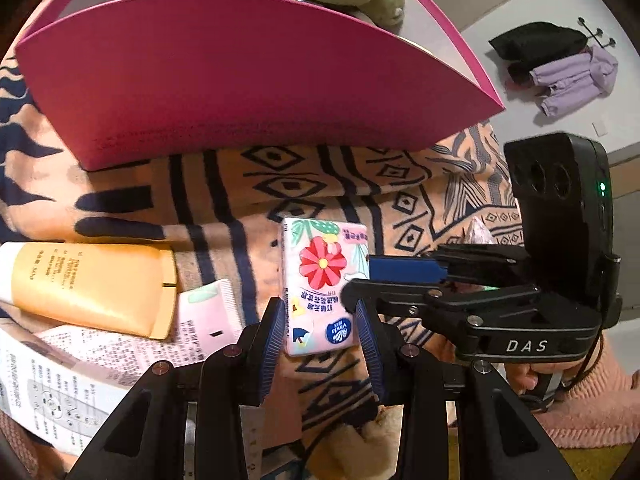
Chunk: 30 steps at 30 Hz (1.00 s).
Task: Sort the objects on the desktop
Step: 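Grasp the pink flower-print tissue pack with the right gripper, then lift and carry the flower tissue pack over the pink box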
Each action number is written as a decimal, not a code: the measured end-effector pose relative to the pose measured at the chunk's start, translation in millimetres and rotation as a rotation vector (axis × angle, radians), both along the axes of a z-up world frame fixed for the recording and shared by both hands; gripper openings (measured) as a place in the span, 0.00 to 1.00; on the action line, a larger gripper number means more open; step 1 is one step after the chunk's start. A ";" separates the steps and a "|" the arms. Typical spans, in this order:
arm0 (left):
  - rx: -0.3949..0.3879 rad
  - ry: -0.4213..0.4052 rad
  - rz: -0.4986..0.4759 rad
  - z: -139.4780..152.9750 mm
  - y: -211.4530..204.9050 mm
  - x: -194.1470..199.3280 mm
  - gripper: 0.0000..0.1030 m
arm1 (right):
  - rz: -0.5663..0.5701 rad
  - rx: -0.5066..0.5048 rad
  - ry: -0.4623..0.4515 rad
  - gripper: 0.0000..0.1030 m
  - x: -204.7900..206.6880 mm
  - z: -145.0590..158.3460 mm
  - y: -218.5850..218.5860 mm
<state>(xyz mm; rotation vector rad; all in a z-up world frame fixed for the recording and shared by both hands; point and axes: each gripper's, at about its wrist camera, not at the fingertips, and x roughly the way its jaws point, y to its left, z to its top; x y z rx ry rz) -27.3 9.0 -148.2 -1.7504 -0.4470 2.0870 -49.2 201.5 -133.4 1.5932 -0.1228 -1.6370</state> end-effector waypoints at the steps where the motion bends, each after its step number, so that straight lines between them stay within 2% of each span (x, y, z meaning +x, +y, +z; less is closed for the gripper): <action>1: 0.003 0.000 -0.004 -0.2 1.2 -0.4 0.35 | -0.001 0.003 0.006 0.33 -0.5 -0.5 -1.5; 8: 0.037 -0.009 0.003 -2.6 -0.9 -5.1 0.35 | -0.014 0.004 0.016 0.33 -5.7 -2.8 -3.8; 10: 0.043 -0.018 0.011 -4.7 -2.8 -7.0 0.33 | -0.018 0.006 0.019 0.33 -6.3 -3.0 -2.6; 12: 0.034 -0.018 0.013 -5.8 -3.8 -7.9 0.27 | -0.026 0.002 0.021 0.33 -7.0 -3.5 -1.8; 18: 0.031 -0.018 -0.003 -3.2 -3.6 -9.6 0.26 | -0.024 -0.001 0.029 0.33 -6.3 -1.9 -1.2; 30: 0.073 0.039 0.004 22.9 -3.0 -13.8 0.26 | -0.023 -0.016 0.130 0.32 -5.0 32.1 9.1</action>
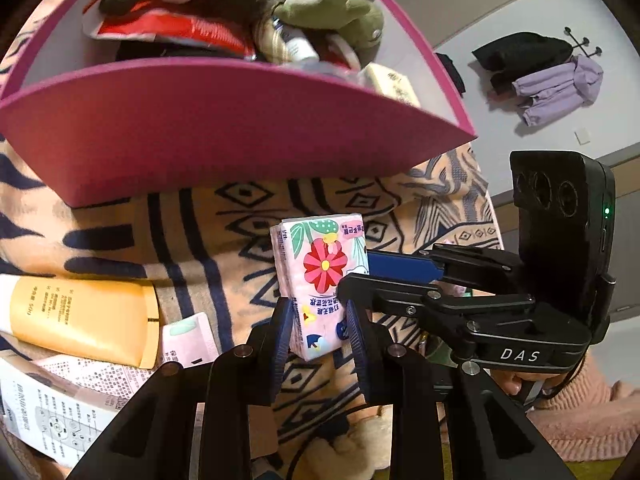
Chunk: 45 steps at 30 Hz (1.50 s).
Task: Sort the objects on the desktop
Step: 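Lift and carry the flower tissue pack over the pink box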
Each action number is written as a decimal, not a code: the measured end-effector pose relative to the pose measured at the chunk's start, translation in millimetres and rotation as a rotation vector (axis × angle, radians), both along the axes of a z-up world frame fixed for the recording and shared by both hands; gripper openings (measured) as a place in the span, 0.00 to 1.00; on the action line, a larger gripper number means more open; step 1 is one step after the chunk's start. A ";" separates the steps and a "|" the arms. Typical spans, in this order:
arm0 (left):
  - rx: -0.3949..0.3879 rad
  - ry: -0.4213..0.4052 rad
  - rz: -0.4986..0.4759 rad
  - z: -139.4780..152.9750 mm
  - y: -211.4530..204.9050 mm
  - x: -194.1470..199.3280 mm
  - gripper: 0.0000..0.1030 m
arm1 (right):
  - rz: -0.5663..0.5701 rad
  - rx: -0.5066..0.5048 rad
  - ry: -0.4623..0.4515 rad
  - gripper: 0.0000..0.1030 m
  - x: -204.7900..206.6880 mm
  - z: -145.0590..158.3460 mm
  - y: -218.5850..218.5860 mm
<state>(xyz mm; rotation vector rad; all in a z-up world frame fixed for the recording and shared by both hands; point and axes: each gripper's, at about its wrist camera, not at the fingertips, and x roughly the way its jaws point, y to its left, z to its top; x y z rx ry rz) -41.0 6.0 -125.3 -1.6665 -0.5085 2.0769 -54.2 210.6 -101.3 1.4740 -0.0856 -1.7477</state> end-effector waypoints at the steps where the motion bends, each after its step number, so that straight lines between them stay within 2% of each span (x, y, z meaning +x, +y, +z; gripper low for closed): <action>1: -0.001 0.005 -0.001 2.4 0.9 -0.2 0.26 | 0.001 -0.002 0.007 0.32 0.4 2.6 1.2; 20: 0.031 0.155 -0.011 61.1 9.4 -6.7 0.26 | -0.003 -0.059 0.164 0.32 -5.2 72.1 17.0; 25: 0.020 0.167 -0.009 65.0 13.6 -10.3 0.26 | 0.000 -0.073 0.197 0.32 -7.2 85.2 16.3; 45: 0.003 0.215 0.001 82.1 15.1 -21.4 0.26 | -0.004 -0.100 0.249 0.32 -15.9 105.0 15.8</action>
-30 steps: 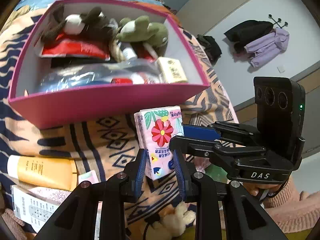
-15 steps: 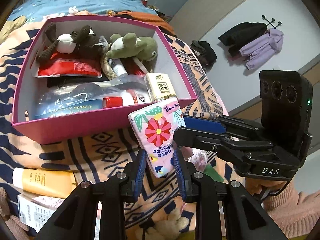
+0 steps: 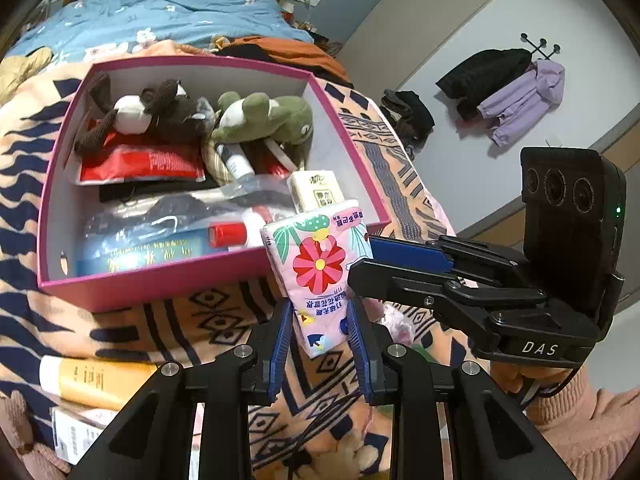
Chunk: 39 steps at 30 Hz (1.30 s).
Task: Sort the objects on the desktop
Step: 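Lift and carry the flower tissue pack over the pink box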
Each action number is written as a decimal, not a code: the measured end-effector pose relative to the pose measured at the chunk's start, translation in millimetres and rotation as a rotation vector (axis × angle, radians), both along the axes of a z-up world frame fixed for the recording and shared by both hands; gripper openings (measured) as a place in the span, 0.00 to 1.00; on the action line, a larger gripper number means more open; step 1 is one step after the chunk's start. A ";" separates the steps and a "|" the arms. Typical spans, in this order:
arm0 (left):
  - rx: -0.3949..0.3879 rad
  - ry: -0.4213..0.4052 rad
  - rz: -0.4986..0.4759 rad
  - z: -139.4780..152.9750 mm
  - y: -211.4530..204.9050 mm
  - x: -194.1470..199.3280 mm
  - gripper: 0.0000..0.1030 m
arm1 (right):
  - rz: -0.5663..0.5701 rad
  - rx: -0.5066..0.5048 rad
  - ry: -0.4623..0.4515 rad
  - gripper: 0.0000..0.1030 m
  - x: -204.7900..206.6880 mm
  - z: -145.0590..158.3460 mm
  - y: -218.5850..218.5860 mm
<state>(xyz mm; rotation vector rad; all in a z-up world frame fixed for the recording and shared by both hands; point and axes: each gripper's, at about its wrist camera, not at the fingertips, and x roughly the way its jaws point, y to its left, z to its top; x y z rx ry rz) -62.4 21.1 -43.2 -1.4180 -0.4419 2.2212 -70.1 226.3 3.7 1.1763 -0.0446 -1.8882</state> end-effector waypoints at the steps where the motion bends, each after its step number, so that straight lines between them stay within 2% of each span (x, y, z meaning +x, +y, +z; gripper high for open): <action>1: -0.002 0.001 0.001 0.6 0.3 -0.9 0.26 | -0.002 -0.002 0.003 0.32 -0.9 1.0 0.3; 39: -0.049 0.046 0.014 15.0 15.2 -46.7 0.26 | -0.052 -0.043 0.013 0.32 -46.1 8.7 10.1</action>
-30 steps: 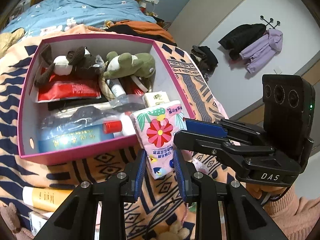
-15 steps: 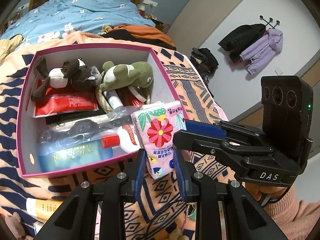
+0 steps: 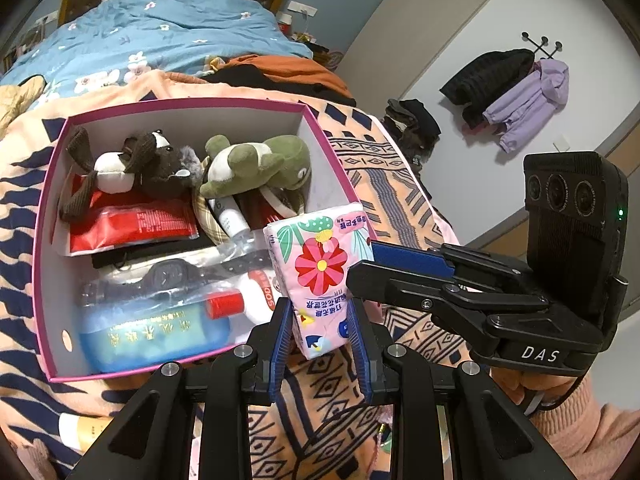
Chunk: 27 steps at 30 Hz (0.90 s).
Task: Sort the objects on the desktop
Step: 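Lift and carry the flower tissue pack over the pink box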
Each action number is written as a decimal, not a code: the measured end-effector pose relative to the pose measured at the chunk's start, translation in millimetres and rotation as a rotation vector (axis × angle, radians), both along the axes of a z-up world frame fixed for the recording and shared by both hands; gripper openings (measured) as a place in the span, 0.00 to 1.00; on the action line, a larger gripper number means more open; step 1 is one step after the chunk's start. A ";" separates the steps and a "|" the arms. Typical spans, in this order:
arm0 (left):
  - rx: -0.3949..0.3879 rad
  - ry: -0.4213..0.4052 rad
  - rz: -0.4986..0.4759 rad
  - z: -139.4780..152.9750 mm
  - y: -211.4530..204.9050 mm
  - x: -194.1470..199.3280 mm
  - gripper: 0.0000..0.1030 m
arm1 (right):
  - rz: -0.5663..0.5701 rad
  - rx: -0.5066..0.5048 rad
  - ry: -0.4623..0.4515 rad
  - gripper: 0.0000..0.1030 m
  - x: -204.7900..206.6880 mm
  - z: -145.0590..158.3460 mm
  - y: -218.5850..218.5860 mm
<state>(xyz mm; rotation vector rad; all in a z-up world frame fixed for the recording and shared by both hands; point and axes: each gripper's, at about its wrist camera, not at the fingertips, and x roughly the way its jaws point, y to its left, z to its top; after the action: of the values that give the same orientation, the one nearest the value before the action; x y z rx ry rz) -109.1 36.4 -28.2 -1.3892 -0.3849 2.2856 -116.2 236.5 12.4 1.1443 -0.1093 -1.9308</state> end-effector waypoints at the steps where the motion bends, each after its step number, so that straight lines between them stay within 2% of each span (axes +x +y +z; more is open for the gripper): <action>1: 0.000 -0.001 0.001 -0.7 -0.2 -1.3 0.26 | 0.000 0.001 -0.001 0.32 -0.1 0.0 0.0; 14: 0.006 -0.019 0.022 -10.6 -4.2 -20.3 0.26 | -0.015 -0.012 -0.039 0.32 -20.4 -9.9 -5.0; 27: -0.023 -0.067 0.026 -34.1 -3.8 -39.4 0.26 | -0.025 0.035 -0.080 0.32 -38.5 -35.0 -15.1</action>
<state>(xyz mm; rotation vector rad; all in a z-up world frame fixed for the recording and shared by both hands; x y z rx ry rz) -148.5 32.6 -62.3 -1.4838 -0.4013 2.2753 -154.7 221.4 -22.7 1.2492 -0.1343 -1.9154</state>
